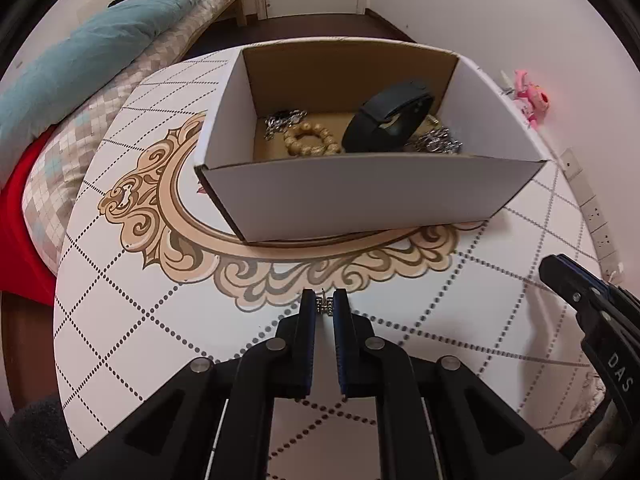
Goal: Organize jewelry
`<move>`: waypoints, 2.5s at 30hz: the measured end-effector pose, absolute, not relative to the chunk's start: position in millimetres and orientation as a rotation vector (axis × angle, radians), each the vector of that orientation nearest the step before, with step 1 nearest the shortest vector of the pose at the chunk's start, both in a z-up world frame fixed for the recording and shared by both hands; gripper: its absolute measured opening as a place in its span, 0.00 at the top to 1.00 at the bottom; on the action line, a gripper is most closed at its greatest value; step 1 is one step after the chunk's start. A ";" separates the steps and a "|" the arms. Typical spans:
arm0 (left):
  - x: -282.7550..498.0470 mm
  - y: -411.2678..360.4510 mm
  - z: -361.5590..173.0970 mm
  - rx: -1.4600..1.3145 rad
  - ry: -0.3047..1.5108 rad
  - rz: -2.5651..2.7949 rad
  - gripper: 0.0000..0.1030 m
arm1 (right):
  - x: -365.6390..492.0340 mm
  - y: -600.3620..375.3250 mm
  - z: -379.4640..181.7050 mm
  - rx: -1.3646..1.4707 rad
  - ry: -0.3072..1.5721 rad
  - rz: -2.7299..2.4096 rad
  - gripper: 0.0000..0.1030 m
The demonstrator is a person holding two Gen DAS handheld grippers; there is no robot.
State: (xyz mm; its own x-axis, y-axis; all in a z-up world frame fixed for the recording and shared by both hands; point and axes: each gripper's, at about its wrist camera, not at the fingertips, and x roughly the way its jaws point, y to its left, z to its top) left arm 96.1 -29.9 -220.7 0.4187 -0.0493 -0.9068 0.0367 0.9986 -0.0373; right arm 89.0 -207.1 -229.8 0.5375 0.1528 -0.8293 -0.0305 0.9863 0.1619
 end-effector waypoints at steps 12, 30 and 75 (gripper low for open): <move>134.7 -12.5 -132.3 -0.148 1.072 -0.162 0.94 | 124.6 -187.0 -165.6 0.230 0.952 0.272 0.88; 178.8 25.1 -135.2 -0.110 1.138 0.010 0.24 | 185.6 -177.0 -166.7 0.151 1.061 0.257 0.62; 53.2 12.7 -6.3 -0.053 0.931 0.111 0.00 | 73.9 -183.6 -21.0 -0.054 0.889 0.015 0.00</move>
